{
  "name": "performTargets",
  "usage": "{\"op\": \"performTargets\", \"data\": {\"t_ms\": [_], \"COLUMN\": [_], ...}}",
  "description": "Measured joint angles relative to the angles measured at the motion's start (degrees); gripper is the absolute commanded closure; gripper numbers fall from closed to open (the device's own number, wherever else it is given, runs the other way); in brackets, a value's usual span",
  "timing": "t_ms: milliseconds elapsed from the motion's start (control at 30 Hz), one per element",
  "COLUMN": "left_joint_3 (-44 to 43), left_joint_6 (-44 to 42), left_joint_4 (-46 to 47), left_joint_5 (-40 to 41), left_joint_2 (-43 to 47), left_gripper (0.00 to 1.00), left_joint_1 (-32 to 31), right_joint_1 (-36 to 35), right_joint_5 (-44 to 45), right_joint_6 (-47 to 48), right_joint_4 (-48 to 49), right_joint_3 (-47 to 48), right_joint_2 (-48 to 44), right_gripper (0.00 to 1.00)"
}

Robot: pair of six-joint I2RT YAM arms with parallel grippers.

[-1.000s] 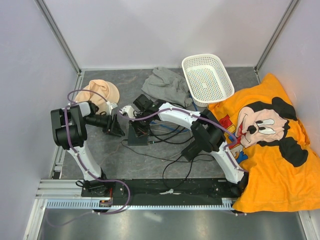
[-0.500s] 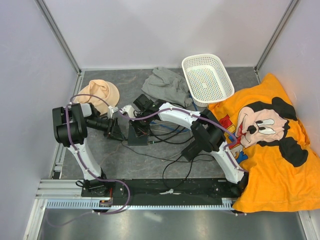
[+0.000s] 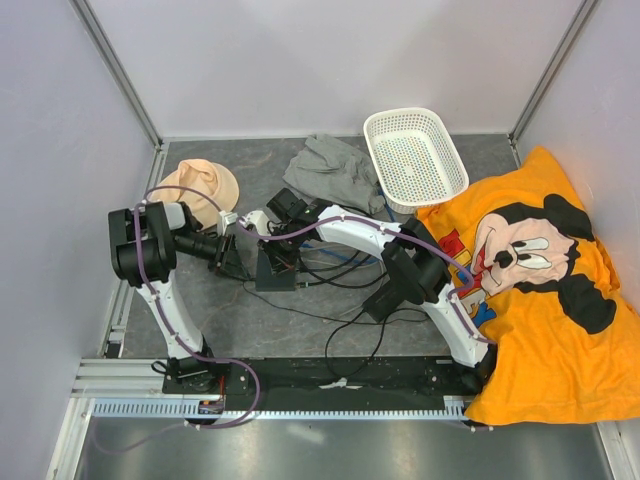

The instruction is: Pull the plug from the switch port

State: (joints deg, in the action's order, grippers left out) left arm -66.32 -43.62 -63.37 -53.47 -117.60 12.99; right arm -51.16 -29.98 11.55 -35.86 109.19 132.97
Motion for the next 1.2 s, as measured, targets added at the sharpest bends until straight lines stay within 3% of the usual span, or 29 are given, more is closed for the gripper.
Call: {"op": "performTargets", "data": {"t_ms": [567,1200], "left_joint_3": [-2.71,-4.42], "left_joint_6": [-3.06,-2.56], "left_joint_4": [-4.33,-5.07], "left_joint_5": [-0.81,-2.25], "left_joint_2": [-3.52,-5.97], "left_gripper": [0.53,0.61], "left_joint_1": [-1.44,-2.58], "right_joint_1": [0.00,0.00], "right_joint_5": [0.04,0.04], "right_joint_6": [0.00,-0.04], "right_joint_4": [0.04,0.04], "right_joint_3": [-0.04,-0.02], "right_joint_2": [0.00,0.02], "right_gripper": [1.00,1.00]}}
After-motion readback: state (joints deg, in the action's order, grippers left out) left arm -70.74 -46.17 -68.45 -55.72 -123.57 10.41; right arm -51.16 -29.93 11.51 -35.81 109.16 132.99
